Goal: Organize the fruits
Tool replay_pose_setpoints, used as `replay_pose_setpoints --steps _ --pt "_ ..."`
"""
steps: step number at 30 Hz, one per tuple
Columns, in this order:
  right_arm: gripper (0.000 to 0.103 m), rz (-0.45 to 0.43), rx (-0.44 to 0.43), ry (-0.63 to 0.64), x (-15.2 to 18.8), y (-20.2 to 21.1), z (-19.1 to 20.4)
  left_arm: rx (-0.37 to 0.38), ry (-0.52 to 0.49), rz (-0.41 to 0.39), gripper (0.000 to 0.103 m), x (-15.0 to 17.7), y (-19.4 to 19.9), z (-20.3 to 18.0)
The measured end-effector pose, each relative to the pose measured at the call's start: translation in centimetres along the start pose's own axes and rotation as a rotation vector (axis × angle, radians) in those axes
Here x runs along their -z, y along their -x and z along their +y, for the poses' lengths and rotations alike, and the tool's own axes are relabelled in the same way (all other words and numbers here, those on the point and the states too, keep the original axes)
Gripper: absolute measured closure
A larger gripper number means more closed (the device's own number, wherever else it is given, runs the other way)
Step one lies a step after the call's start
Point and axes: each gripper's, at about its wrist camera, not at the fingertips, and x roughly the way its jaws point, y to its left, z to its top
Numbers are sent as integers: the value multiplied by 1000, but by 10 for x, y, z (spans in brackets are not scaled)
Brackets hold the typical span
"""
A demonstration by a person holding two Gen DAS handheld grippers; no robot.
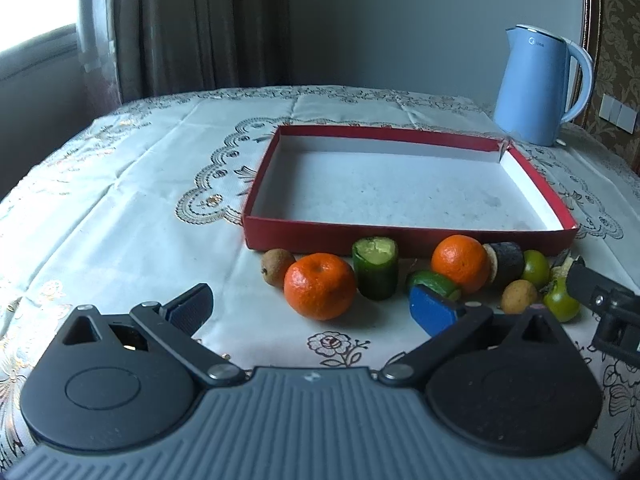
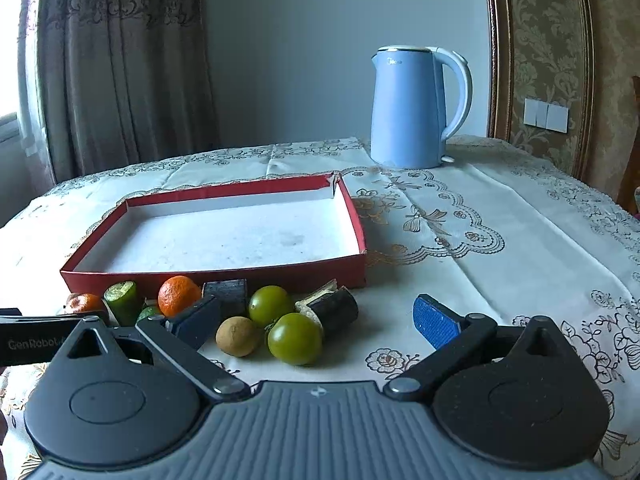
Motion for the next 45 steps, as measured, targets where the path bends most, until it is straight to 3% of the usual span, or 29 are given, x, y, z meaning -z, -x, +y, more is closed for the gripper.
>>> replay_pose_setpoints --steps 13,45 --pt "0 -30 10 16 0 9 3 2 -10 -9 0 2 4 -2" --pt "0 -13 2 24 6 2 -1 9 -19 5 0 4 -6 -3"
